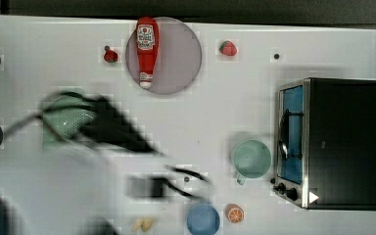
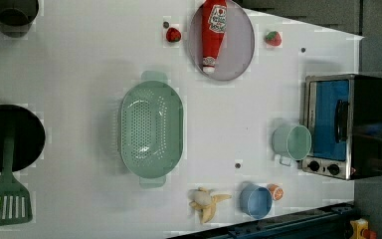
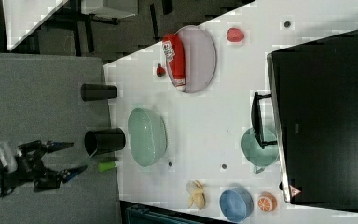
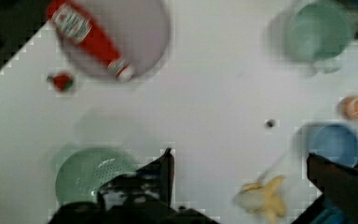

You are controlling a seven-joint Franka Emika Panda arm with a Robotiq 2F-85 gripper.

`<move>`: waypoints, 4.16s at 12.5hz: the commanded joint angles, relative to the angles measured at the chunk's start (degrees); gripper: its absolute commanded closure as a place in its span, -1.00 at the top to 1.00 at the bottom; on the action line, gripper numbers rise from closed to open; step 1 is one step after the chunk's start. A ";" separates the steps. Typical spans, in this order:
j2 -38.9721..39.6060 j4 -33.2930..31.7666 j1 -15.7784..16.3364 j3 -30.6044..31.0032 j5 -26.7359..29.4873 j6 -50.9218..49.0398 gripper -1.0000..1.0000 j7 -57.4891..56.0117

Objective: Drag strainer left to right.

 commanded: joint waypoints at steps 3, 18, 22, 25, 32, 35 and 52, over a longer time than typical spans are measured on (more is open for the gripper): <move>11.73 -4.96 2.95 13.60 0.11 9.74 1.00 28.91; 43.49 -16.61 4.11 13.93 -3.22 54.51 1.00 59.88; 46.80 -16.80 6.48 10.48 -3.69 58.56 1.00 59.86; 46.95 -17.22 7.28 8.56 -3.87 58.79 1.00 59.74; 43.82 -20.58 5.36 4.09 -5.54 58.87 1.00 59.26; 42.25 -22.80 3.11 2.73 -5.66 58.84 1.00 58.53; 38.95 -26.58 -5.05 -12.32 -5.68 59.40 1.00 31.56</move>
